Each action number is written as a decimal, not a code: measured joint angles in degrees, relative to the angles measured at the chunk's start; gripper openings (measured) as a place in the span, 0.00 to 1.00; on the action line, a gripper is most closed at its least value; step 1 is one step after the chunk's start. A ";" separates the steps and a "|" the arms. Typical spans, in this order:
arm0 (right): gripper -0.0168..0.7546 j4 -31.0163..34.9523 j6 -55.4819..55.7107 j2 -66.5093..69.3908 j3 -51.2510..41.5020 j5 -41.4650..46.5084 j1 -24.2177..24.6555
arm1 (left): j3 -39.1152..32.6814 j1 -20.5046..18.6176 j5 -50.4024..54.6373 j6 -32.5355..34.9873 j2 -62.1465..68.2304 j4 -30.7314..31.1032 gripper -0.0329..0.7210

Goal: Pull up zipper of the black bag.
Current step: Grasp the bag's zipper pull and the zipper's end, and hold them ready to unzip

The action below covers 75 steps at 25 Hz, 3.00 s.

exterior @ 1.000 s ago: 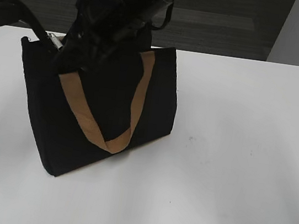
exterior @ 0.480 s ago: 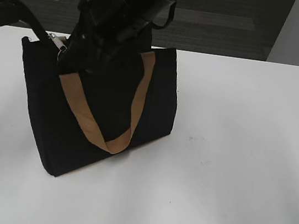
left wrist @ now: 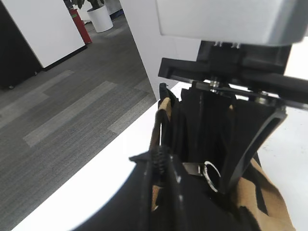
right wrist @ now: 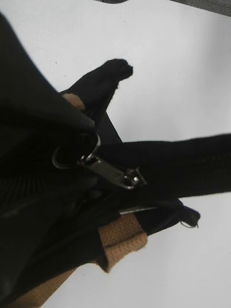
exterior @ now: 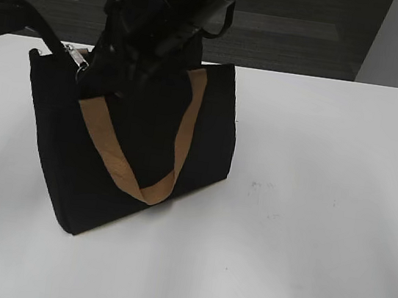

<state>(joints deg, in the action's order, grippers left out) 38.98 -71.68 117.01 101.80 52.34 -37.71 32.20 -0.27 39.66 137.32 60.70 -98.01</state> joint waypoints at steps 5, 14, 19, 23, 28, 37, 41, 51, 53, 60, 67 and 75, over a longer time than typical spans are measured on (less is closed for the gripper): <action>0.31 0.00 0.00 0.00 0.02 0.06 0.00 | 0.00 0.00 0.00 0.00 0.00 0.00 0.08; 0.31 0.00 1.59 -0.20 0.02 0.44 0.67 | 0.00 0.00 -0.06 0.00 0.00 0.00 0.08; 0.26 0.41 1.41 -0.36 0.02 0.61 0.74 | 0.00 0.00 -0.07 0.00 0.00 0.00 0.08; 0.07 0.47 1.35 -0.56 0.02 0.74 0.74 | 0.00 0.00 -0.12 0.00 0.00 -0.05 0.08; 0.02 0.48 1.35 -0.85 0.02 1.06 0.74 | 0.00 0.00 -0.32 0.00 0.00 -0.05 0.08; 0.02 -0.14 1.35 -1.33 0.02 1.26 0.74 | 0.00 0.00 -8.01 -0.15 -0.30 -0.38 0.08; 0.02 -0.25 1.35 -1.33 0.02 1.20 0.74 | 0.00 0.00 -8.93 -4.72 -0.37 3.65 0.08; 0.02 -0.44 4.08 -1.33 0.02 -0.53 0.74 | 0.00 0.00 -8.20 -29.53 -0.47 34.11 0.08; 0.02 -0.44 4.50 -1.33 0.02 -1.12 0.74 | 0.00 0.00 -7.77 -32.56 -0.47 37.95 0.08; 0.02 -0.06 9.61 -1.33 0.02 -2.07 0.69 | 0.00 0.00 -3.44 -42.14 -0.47 52.03 0.08; 0.02 0.36 14.63 -1.33 0.02 -2.89 0.74 | 0.31 0.00 -2.87 -45.90 -0.47 54.34 0.08; 0.02 0.83 18.48 -1.33 0.02 -1.88 4.81 | 0.31 0.00 -2.87 -46.22 -0.49 54.52 0.08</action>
<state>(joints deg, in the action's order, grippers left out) 39.81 -53.20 115.68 101.82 50.45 -32.91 32.51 -0.27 36.78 91.11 60.21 -43.49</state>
